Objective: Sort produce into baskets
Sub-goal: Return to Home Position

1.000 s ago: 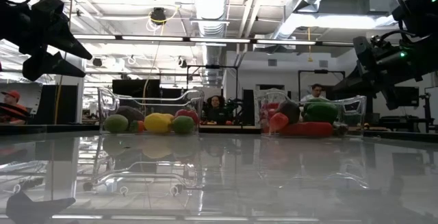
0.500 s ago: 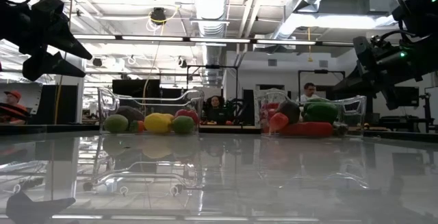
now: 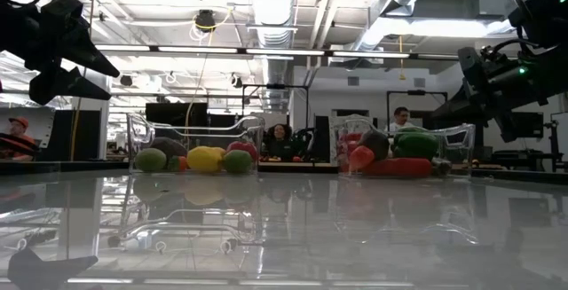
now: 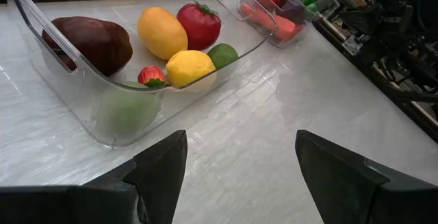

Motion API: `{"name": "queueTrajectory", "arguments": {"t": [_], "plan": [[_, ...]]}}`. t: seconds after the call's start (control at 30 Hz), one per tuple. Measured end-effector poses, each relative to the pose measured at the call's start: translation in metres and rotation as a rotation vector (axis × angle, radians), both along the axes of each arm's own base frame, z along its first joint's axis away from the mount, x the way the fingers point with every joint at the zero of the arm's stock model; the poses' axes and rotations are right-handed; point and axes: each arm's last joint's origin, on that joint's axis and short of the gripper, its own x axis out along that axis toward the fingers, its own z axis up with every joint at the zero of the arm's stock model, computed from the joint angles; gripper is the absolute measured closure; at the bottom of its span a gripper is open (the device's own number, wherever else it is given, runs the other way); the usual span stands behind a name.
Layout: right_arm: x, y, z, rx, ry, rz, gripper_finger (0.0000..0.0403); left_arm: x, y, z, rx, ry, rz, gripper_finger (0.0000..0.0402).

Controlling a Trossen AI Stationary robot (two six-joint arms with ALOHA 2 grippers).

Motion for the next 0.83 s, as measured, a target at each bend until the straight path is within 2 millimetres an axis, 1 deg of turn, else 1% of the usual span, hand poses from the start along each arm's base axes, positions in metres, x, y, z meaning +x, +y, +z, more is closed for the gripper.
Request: {"name": "queueTrajectory", "arguments": {"t": [0.83], "plan": [[0.0000,0.0000,0.0000,0.000,0.000,0.001,0.0351,0.0000,0.0000,0.0000,0.000,0.000,0.000,0.0141]]}}
